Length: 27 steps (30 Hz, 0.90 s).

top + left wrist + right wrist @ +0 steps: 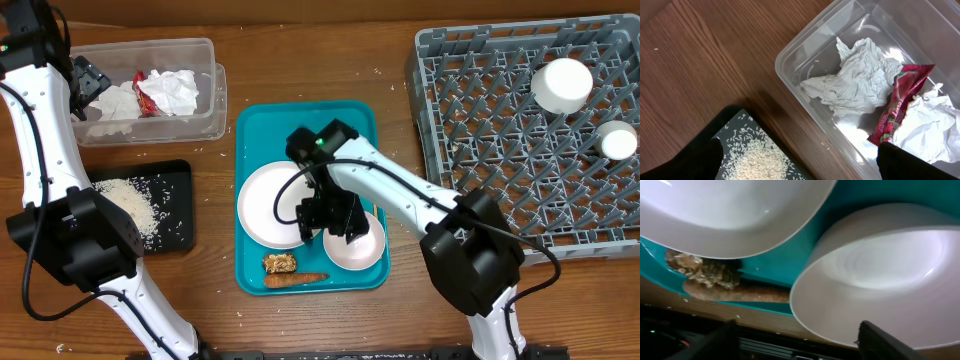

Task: Sort waste into correct bins and load items into the dishwasher
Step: 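Reach the right gripper to the small pink-rimmed bowl on the teal tray, then grasp the pink-rimmed bowl rim with the right gripper and lift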

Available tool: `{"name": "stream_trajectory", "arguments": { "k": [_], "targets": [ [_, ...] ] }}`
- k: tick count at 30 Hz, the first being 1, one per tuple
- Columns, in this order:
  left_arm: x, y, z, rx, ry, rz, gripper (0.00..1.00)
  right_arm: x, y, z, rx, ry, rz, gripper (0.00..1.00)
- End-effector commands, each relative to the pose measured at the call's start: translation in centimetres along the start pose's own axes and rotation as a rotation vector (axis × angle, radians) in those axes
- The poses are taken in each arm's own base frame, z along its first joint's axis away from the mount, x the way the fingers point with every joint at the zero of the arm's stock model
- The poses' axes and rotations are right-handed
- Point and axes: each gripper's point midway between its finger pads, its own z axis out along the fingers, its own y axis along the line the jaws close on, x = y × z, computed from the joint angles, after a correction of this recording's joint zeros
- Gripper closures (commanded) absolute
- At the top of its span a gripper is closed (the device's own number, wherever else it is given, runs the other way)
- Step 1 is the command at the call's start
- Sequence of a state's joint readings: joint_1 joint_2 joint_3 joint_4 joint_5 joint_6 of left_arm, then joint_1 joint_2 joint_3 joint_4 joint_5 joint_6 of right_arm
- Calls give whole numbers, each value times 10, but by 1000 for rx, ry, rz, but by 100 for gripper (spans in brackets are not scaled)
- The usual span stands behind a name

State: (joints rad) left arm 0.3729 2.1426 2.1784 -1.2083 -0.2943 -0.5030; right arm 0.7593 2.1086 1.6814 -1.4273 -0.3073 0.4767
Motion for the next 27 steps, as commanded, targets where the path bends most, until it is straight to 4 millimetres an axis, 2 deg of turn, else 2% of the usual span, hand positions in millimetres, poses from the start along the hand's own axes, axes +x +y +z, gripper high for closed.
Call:
{"name": "stream_trajectory", "arguments": {
  "k": [1, 8, 12, 17, 21, 27],
  "targets": [
    [-6, -1, -19, 23, -35, -23, 0, -1, -3, 7, -1, -2, 61, 36],
    [-6, -1, -19, 23, -35, -23, 0, -8, -5, 26, -15, -22, 72, 44],
    [-6, -1, -19, 23, -35, -23, 0, -10, -5, 30, -19, -28, 73, 51],
    [-6, -1, -19, 23, -35, -23, 0, -14, -1, 30, -27, -48, 61, 64],
    [-6, -1, -19, 23, -35, -23, 0, -15, 0, 30, -29, -52, 58, 80],
    [-6, -1, -19, 23, -35, -23, 0, -15, -2, 29, -28, -48, 63, 96]
  ]
}}
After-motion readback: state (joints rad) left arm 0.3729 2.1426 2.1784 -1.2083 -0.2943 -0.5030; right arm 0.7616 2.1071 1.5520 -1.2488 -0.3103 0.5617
